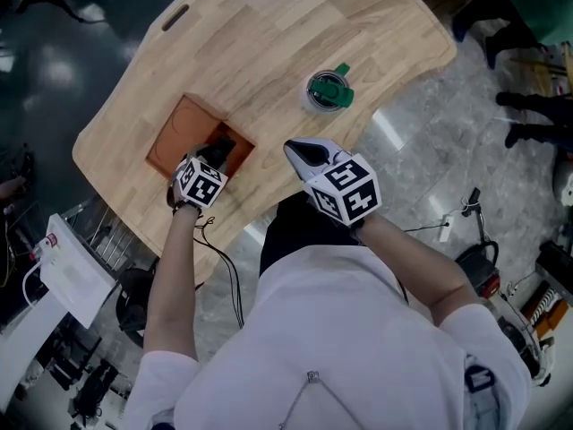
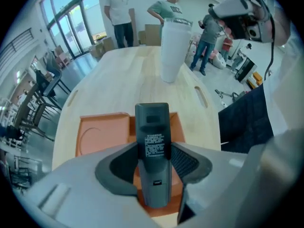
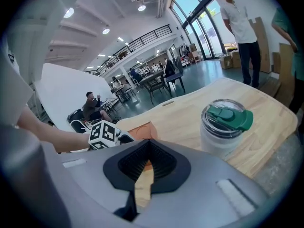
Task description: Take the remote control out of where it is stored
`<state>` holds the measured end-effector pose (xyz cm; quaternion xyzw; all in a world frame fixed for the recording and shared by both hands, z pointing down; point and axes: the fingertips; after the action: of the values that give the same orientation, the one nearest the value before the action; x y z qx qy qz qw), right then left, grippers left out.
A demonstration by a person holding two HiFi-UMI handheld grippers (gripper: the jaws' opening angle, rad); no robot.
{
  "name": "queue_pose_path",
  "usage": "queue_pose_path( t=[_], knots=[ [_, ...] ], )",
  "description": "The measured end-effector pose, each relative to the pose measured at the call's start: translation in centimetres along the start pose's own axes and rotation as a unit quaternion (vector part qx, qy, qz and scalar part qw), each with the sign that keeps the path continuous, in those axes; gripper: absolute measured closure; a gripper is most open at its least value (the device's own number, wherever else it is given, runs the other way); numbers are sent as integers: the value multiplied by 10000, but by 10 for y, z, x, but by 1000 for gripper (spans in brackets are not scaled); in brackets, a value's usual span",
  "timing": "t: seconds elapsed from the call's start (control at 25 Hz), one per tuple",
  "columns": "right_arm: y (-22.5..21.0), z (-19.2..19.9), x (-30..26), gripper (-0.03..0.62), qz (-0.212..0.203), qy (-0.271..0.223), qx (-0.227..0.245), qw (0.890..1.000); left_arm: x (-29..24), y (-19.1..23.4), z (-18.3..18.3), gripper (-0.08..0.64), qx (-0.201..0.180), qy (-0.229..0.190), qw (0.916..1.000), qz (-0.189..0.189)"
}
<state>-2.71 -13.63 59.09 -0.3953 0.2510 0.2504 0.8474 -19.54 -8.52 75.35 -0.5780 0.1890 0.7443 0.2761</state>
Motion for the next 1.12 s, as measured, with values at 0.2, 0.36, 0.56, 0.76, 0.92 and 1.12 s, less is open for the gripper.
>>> queue_pose_path(
  t=[0.2,0.36,0.56,0.76,0.92,1.12],
  knots=[
    [28,-21,4,565,-217,-22,421,9989,62,9,-14,341,760,-741,9934,-432],
    [53,-49,5,565,-490,-142,804,9955,124,14,-24,341,1484,-1353,9759,-857],
    [99,-94,4,565,-906,-436,1254,9870,208,18,-28,340,2225,-2178,9391,-1451],
    [156,-126,4,565,-1348,-644,1651,9749,294,14,-19,341,2789,-3006,8883,-2069],
    [202,-146,4,565,-1716,-812,1968,9619,362,10,-2,341,3105,-3562,8396,-2678],
    [246,-156,6,565,-1992,-997,2140,9511,427,3,26,341,3434,-4037,7795,-3339]
  ],
)
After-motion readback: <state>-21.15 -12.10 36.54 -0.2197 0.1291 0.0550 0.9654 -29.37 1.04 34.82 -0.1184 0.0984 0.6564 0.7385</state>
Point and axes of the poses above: the fingertips, and each gripper's own axes: x backward along the fingers, y to its left, z out of its underside, and after that the axes turned 9 degrees about -x, right-handed
